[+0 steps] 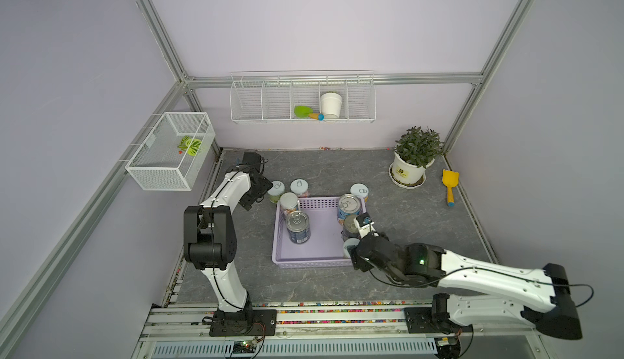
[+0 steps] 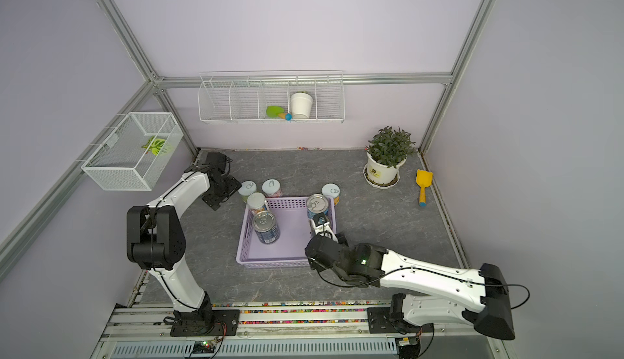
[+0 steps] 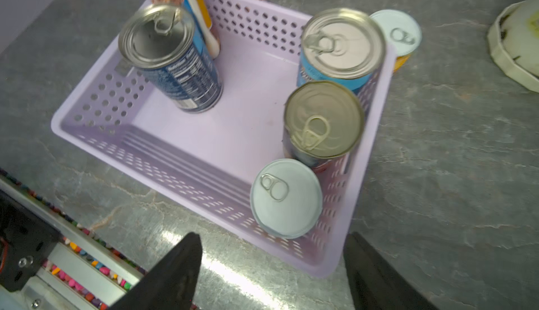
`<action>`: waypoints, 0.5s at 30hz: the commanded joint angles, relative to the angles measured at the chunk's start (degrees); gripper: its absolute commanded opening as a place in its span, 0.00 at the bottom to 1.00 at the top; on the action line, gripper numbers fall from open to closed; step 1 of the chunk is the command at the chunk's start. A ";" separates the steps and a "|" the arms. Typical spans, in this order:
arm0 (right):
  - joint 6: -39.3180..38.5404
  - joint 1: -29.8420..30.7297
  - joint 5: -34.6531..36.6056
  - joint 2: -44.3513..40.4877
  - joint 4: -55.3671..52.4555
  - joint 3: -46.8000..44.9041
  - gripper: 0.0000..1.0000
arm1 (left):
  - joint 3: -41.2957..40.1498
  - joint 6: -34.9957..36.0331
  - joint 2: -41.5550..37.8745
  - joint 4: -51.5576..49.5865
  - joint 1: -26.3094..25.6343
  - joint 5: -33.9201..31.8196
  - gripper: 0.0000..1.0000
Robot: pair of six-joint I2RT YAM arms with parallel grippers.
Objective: Put the canned food in the basket
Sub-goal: Pick up the canned food from the center of the board.
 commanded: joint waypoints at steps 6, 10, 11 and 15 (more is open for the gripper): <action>-0.98 -14.82 -8.34 -4.40 0.76 -11.76 0.67 | 1.74 2.12 -1.44 2.01 -0.56 4.23 0.99; -3.39 -16.89 -11.08 -3.77 4.38 -13.11 0.63 | 6.13 3.03 2.31 1.17 -2.04 5.71 1.00; -4.20 -16.90 -11.45 -3.87 5.22 -13.29 0.63 | 7.03 3.28 2.92 1.17 -2.73 5.15 1.00; -5.24 -16.90 -11.61 -4.31 5.89 -13.58 0.64 | 12.89 3.94 6.90 -1.14 -5.85 2.47 1.00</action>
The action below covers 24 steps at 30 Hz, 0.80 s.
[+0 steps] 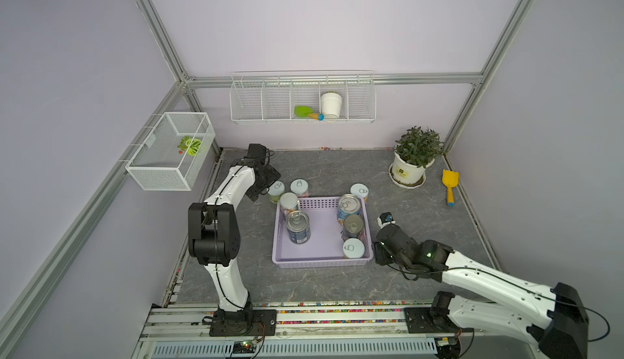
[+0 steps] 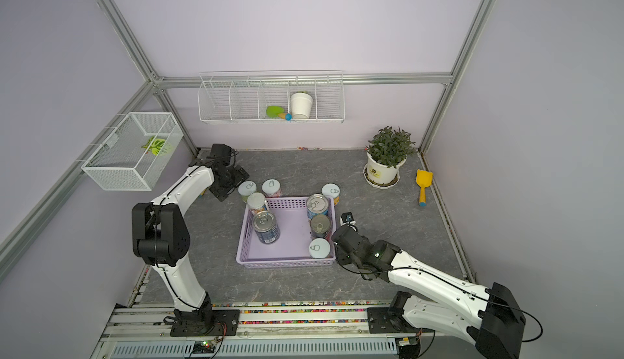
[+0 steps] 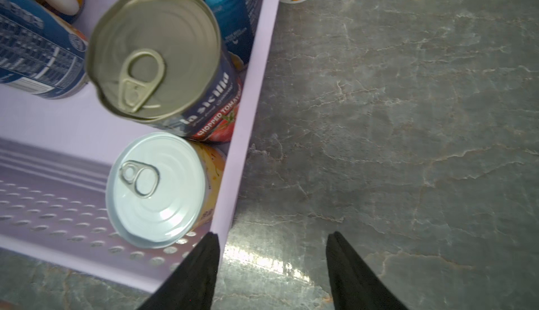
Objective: Put the canned food in the basket
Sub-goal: Pick up the canned food from the center of the board.
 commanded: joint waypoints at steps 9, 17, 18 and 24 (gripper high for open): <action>-1.71 -0.31 -2.05 -0.58 2.84 -1.28 0.64 | 8.92 0.46 10.63 -4.09 -3.08 -0.68 0.99; -1.45 -0.36 -2.52 -0.48 2.90 -1.40 0.64 | 8.27 0.71 11.70 -4.01 -3.04 -2.74 0.98; -1.45 -0.36 -2.65 -0.45 2.98 -1.36 0.65 | 8.23 0.81 11.73 -3.89 -3.09 -2.63 0.98; -1.45 -0.33 -2.75 -0.37 3.19 -1.43 0.65 | 6.30 0.07 8.89 -4.66 -2.68 -5.79 0.99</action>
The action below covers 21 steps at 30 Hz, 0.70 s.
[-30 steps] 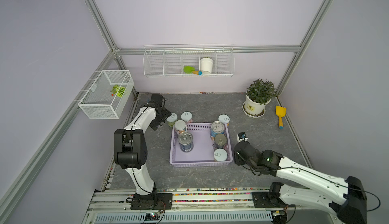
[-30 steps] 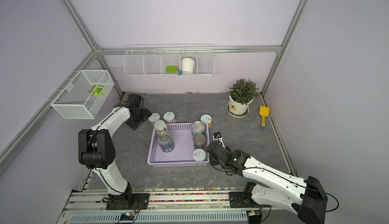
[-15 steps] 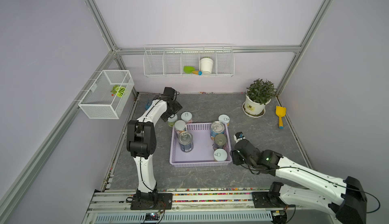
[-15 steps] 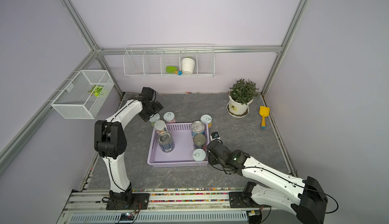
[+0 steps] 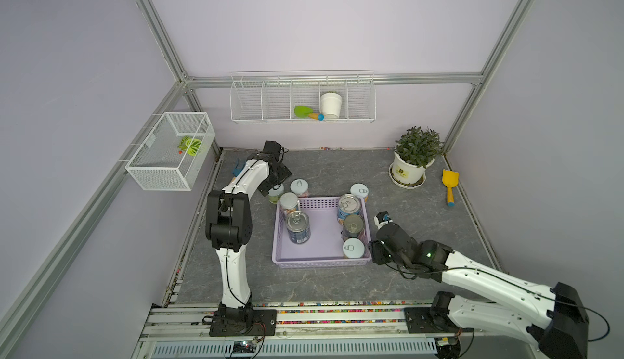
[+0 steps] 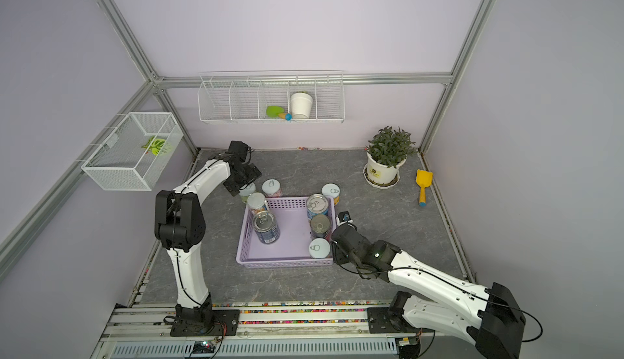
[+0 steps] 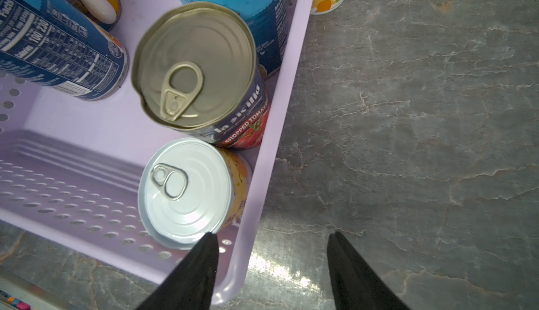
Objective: Put the canned food in the basket
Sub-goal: Pick up the canned food from the center of the board.
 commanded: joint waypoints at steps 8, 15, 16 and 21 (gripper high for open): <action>-0.24 -0.33 -0.87 0.16 0.94 -1.34 0.65 | -6.31 1.15 -6.64 -0.31 2.27 -2.71 1.00; 0.21 -0.26 -1.04 1.58 1.36 -1.61 0.65 | -6.91 1.26 -8.21 -0.06 2.58 -1.83 1.00; 0.22 -0.26 -1.13 1.77 1.37 -1.61 0.65 | -7.10 1.17 -8.41 -0.06 2.54 -1.90 1.00; 0.30 -0.28 -1.54 1.84 1.37 -1.66 0.65 | -7.95 1.09 -7.67 -0.11 2.92 -1.34 1.00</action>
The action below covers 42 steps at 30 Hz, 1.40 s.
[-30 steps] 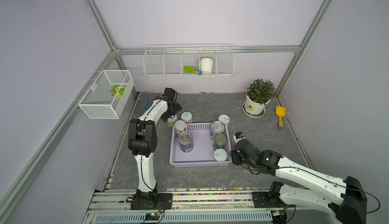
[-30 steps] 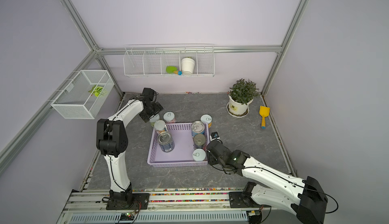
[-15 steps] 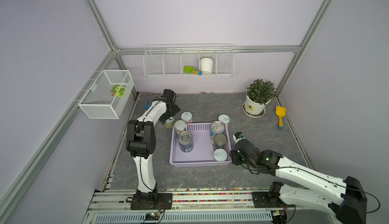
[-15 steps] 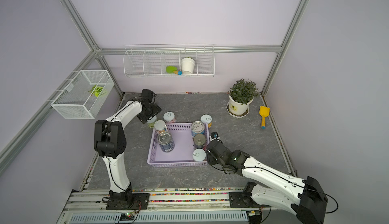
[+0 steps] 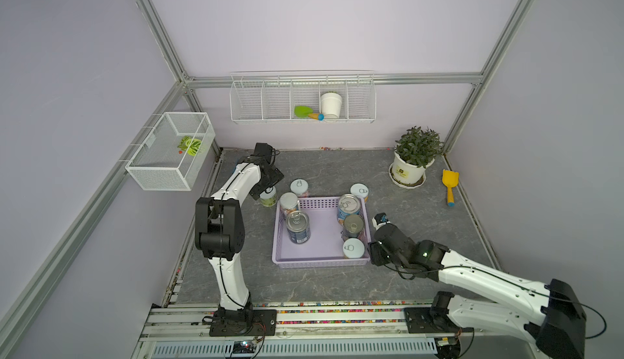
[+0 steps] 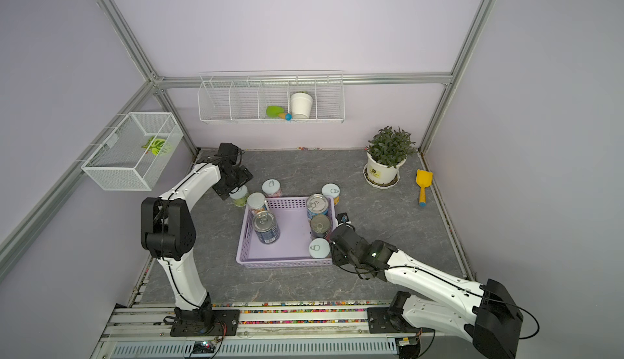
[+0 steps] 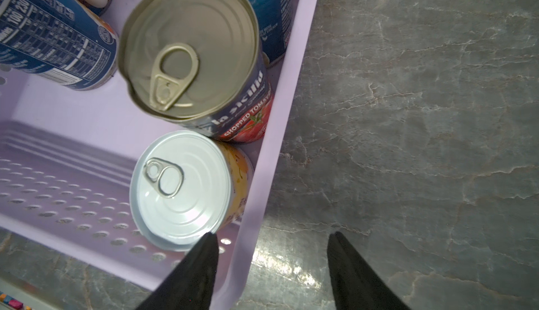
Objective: Put the canned food in the basket
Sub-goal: Pick up the canned food from the center of the board.
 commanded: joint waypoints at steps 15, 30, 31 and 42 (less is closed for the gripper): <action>0.25 -0.33 -1.43 0.92 -0.21 -0.43 0.65 | -4.43 2.53 2.93 5.29 4.09 7.12 0.99; 0.09 -0.26 -2.30 0.88 -0.29 -0.25 0.65 | -5.70 2.46 1.38 6.79 4.04 4.88 0.99; 0.05 -0.32 -2.36 1.02 -0.33 -0.25 0.65 | -5.45 2.49 1.77 6.61 4.05 4.88 0.99; 0.04 -0.27 -2.93 1.48 -0.09 -0.16 0.65 | -2.32 3.36 5.92 4.28 3.69 4.48 0.98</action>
